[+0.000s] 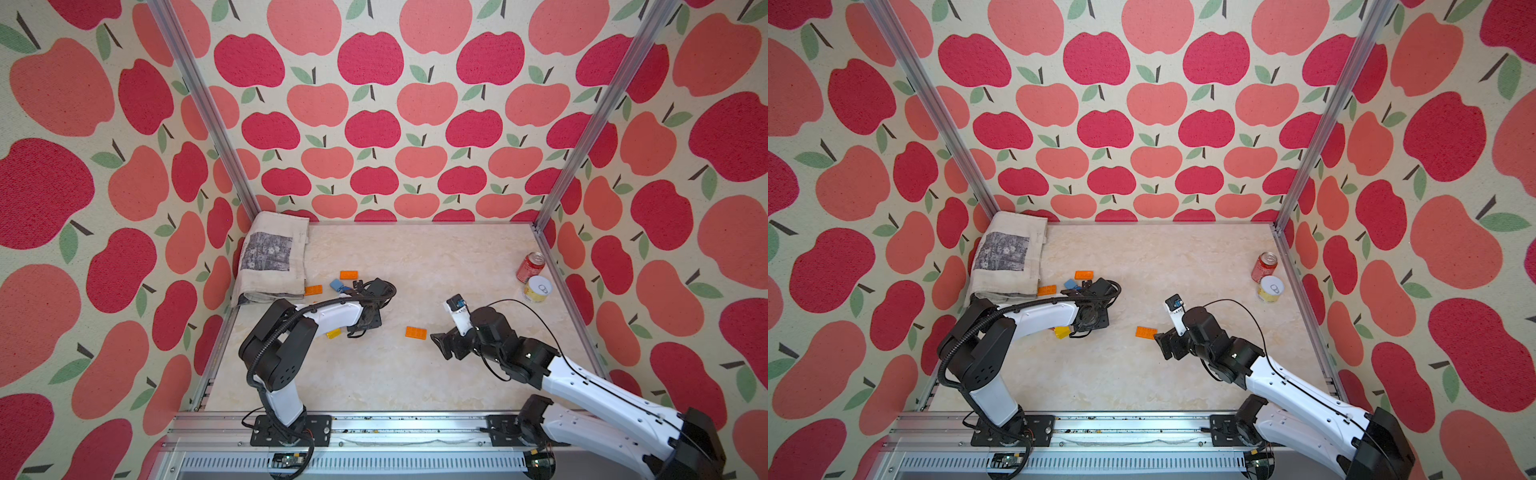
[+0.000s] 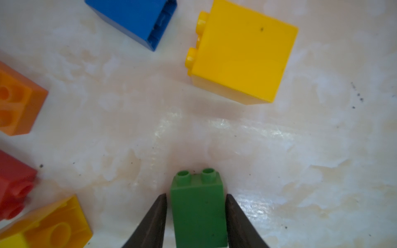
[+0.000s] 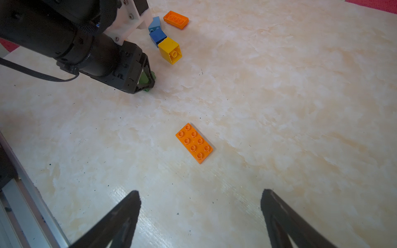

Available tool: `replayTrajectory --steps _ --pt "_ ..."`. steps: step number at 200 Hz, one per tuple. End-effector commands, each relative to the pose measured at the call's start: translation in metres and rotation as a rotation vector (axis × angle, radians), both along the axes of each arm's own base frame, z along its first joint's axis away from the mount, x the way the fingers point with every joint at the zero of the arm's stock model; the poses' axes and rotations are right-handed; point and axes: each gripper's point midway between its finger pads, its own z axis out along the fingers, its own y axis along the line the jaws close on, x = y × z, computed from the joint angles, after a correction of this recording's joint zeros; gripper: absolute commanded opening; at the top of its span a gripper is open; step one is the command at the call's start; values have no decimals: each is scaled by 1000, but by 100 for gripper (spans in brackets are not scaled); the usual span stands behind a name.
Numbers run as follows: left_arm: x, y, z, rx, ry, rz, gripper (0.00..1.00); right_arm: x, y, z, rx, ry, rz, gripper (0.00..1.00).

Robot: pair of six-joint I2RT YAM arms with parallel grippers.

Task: Assemble the letter p with lego
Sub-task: Pick up the lego brick from the center of the board.

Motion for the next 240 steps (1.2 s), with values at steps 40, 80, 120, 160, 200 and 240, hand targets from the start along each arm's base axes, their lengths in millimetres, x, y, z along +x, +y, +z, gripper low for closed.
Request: replayTrajectory --steps 40,80,120,160,200,240 --pt "-4 -1 0 -37 -11 -46 26 9 -1 13 75 33 -86 92" --pt "6 -43 50 -179 -261 -355 24 8 12 15 237 209 -92 90" --pt "-17 -97 98 -305 -528 -774 23 9 24 26 285 279 -71 87" --pt "-59 -122 135 -455 -836 -1061 22 3 41 38 354 328 -5 80" --pt "-83 -132 135 -474 -881 -1214 19 0 50 35 371 374 27 70" --pt "-92 -140 130 -470 -906 -1283 18 -4 57 30 392 408 38 60"
